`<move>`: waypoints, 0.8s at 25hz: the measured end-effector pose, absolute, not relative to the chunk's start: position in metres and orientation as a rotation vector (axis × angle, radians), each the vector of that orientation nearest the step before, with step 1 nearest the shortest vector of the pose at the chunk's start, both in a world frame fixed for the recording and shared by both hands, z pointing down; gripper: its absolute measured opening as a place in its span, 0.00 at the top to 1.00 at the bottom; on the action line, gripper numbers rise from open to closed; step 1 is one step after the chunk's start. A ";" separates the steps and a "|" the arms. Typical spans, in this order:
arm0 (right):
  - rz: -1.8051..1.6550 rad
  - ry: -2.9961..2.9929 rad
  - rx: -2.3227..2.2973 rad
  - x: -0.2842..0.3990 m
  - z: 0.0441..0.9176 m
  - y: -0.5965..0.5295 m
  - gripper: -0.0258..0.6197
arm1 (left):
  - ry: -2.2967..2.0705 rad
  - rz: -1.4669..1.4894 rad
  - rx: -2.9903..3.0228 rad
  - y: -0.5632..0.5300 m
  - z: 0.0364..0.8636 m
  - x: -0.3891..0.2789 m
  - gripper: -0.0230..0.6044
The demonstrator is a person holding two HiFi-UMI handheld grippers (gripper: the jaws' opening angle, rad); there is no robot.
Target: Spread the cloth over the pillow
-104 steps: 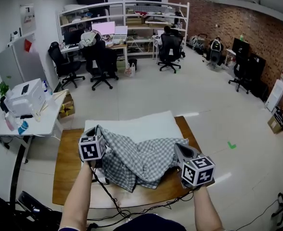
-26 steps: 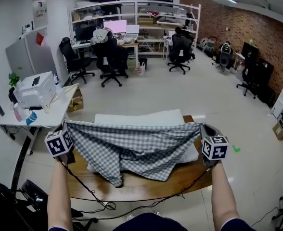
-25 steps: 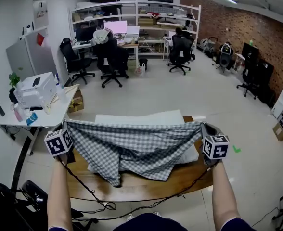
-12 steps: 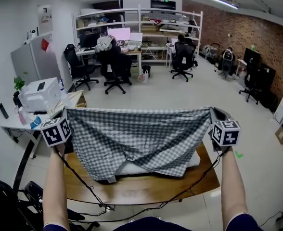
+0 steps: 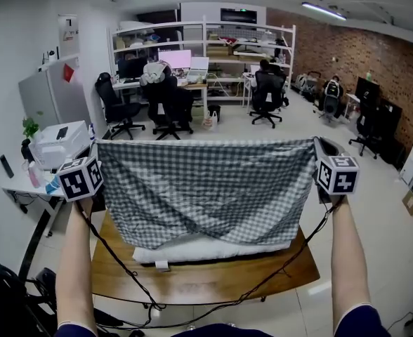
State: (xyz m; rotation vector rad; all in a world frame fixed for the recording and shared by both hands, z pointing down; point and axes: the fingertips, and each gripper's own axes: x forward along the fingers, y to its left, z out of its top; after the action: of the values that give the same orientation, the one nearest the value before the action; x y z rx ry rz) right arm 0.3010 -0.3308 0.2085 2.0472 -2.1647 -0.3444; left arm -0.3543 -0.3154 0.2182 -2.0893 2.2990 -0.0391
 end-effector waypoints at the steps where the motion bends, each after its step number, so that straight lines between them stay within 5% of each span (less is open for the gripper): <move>1: -0.350 -2.163 2.052 0.302 0.204 -0.332 0.91 | 2.294 -0.037 -2.087 -0.317 0.214 -0.353 0.94; 20: -0.371 -2.182 2.051 0.312 0.187 -0.370 0.91 | 2.379 0.011 -2.172 -0.343 0.209 -0.343 0.94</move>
State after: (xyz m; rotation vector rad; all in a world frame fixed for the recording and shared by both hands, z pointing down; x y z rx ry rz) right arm 0.3123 -0.3696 0.1875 2.0506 -2.1819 -0.3712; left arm -0.3433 -0.3434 0.2091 -2.1725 2.3794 0.0108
